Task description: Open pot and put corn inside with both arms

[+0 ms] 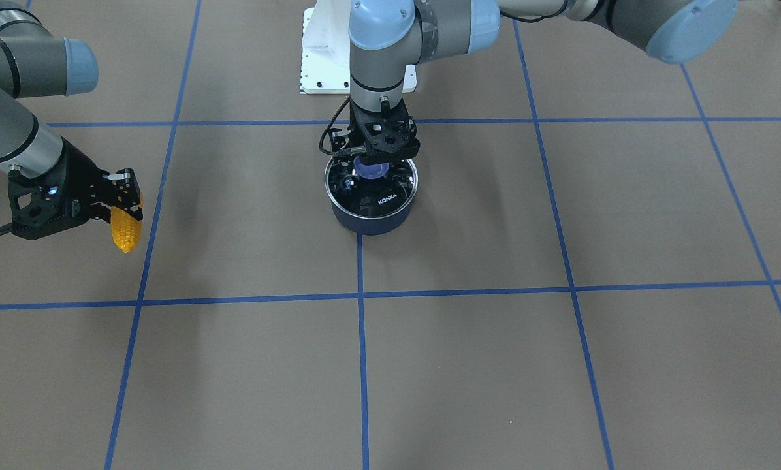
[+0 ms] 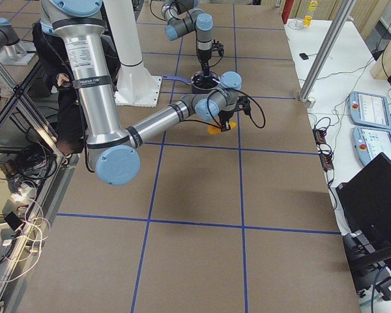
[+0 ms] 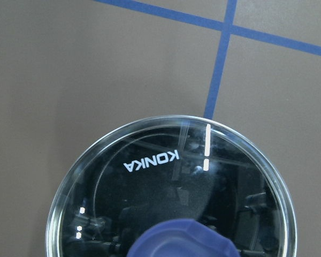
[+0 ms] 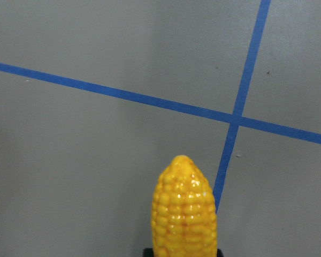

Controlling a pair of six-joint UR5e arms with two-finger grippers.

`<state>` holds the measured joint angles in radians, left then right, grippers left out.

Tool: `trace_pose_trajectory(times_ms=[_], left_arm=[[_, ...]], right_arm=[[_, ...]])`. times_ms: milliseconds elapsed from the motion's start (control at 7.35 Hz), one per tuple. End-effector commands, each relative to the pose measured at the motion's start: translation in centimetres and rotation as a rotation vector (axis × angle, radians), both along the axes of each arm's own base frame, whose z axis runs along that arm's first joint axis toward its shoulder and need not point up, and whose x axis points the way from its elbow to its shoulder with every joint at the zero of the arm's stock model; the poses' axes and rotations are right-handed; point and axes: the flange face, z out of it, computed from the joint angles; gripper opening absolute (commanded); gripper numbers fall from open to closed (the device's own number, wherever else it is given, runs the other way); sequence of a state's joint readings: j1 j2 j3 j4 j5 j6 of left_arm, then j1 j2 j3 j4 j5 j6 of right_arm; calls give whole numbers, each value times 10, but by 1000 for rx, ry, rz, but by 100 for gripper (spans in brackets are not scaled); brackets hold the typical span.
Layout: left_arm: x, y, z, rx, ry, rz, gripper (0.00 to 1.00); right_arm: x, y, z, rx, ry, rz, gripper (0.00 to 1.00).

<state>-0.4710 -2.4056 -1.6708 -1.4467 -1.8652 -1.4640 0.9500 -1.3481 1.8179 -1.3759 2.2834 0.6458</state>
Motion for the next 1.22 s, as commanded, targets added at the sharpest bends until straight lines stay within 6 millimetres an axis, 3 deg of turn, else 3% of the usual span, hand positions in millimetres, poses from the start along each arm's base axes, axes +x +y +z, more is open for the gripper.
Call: trace_pose_trajectory(times_ms=[0,544,952,1088], left_arm=[[0,0,0,-1,-1,0,48],[-18,8,-11,11,30,2,43],[-72,31,26,67,46,37,41],[-83,31,37,94,39,54,41]], right_arm=[[0,0,0,1,3,2,24],[-5,-5,-13,1,-4,6,22],[-20,-20,-59,-25,-4,26,14],[-36,-17,-76,-43,-15,30,15]])
